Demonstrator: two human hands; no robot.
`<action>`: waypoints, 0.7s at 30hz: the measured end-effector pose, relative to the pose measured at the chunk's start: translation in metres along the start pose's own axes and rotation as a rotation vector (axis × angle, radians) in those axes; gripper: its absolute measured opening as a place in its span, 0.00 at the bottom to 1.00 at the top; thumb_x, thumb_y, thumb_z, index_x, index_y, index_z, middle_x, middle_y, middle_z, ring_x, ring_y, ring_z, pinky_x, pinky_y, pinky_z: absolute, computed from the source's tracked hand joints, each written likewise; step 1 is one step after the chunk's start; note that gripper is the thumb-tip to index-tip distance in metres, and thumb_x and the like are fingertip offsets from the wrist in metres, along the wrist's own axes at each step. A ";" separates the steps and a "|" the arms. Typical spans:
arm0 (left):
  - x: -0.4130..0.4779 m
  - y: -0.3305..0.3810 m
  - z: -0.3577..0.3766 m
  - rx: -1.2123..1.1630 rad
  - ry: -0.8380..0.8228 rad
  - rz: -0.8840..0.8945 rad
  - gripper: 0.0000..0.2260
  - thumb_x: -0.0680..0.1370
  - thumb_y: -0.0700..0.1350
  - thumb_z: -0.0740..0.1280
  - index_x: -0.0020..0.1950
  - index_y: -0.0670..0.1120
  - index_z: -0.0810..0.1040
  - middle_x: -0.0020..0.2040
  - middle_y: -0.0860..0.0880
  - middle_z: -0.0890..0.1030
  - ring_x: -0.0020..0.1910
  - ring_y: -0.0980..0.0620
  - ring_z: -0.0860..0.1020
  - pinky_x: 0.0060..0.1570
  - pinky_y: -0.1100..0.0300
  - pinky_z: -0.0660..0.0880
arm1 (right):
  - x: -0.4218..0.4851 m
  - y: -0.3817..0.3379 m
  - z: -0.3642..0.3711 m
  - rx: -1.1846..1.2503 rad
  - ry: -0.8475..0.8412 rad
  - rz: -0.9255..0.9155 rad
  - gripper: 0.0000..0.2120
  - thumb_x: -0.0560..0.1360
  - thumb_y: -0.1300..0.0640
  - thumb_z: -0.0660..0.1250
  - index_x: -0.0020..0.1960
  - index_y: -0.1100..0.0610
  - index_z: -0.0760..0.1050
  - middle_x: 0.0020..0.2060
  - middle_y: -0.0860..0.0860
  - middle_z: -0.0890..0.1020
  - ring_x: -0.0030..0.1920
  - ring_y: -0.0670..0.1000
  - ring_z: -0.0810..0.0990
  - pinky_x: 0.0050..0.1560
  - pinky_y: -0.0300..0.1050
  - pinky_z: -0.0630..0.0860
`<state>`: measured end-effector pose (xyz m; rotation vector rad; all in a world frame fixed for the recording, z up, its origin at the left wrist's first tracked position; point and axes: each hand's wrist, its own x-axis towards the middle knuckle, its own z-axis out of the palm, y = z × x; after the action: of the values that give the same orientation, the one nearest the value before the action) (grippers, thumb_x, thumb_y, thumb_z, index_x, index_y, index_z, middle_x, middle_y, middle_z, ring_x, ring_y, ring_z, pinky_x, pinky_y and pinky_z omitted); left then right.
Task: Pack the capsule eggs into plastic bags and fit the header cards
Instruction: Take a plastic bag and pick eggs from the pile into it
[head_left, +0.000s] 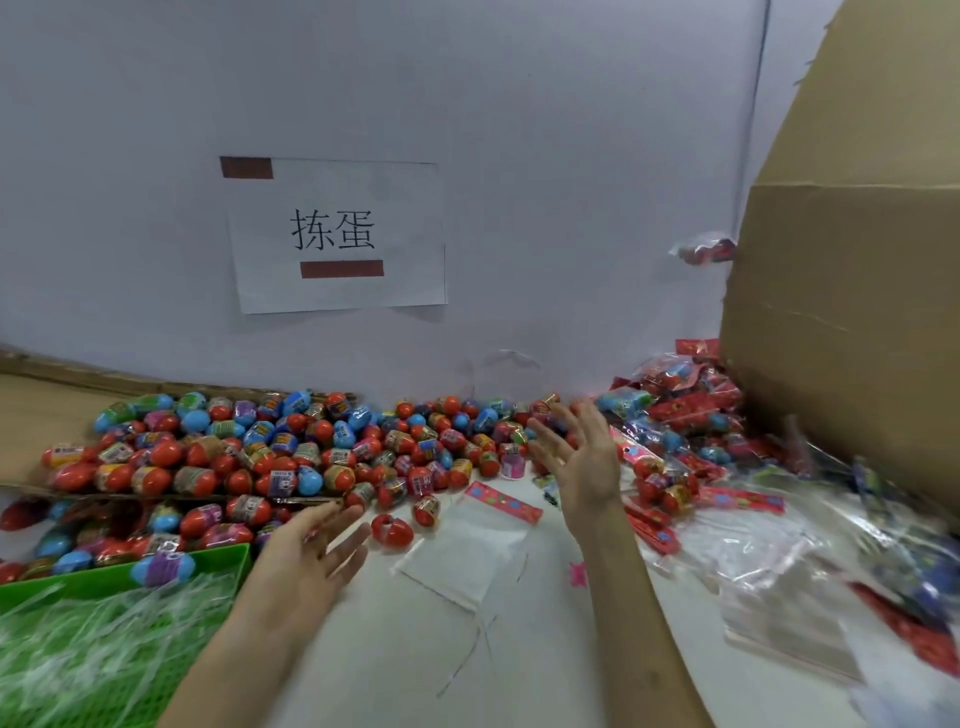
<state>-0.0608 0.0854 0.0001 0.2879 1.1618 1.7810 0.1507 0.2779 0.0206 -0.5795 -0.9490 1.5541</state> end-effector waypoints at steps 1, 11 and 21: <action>0.000 0.001 0.000 0.004 -0.001 0.005 0.07 0.85 0.42 0.62 0.53 0.43 0.78 0.54 0.43 0.84 0.54 0.44 0.81 0.50 0.51 0.76 | -0.002 0.004 0.006 -0.081 0.018 0.007 0.20 0.84 0.51 0.61 0.75 0.52 0.66 0.65 0.55 0.80 0.53 0.56 0.86 0.57 0.54 0.81; -0.003 0.004 0.002 0.084 0.013 0.035 0.06 0.84 0.43 0.63 0.56 0.43 0.79 0.55 0.44 0.85 0.56 0.43 0.82 0.50 0.51 0.76 | -0.020 0.036 0.011 -1.218 -0.246 0.045 0.19 0.75 0.51 0.75 0.65 0.50 0.80 0.63 0.46 0.77 0.63 0.50 0.77 0.66 0.52 0.75; -0.001 0.003 -0.001 0.111 0.037 0.039 0.06 0.84 0.44 0.64 0.54 0.45 0.79 0.55 0.45 0.85 0.53 0.45 0.83 0.48 0.52 0.76 | -0.022 0.054 0.010 -1.418 -0.226 -0.041 0.08 0.75 0.48 0.75 0.54 0.46 0.86 0.61 0.43 0.82 0.61 0.48 0.75 0.68 0.59 0.70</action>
<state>-0.0624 0.0838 0.0025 0.3471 1.2921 1.7651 0.1168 0.2534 -0.0212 -1.3245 -2.1874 0.6868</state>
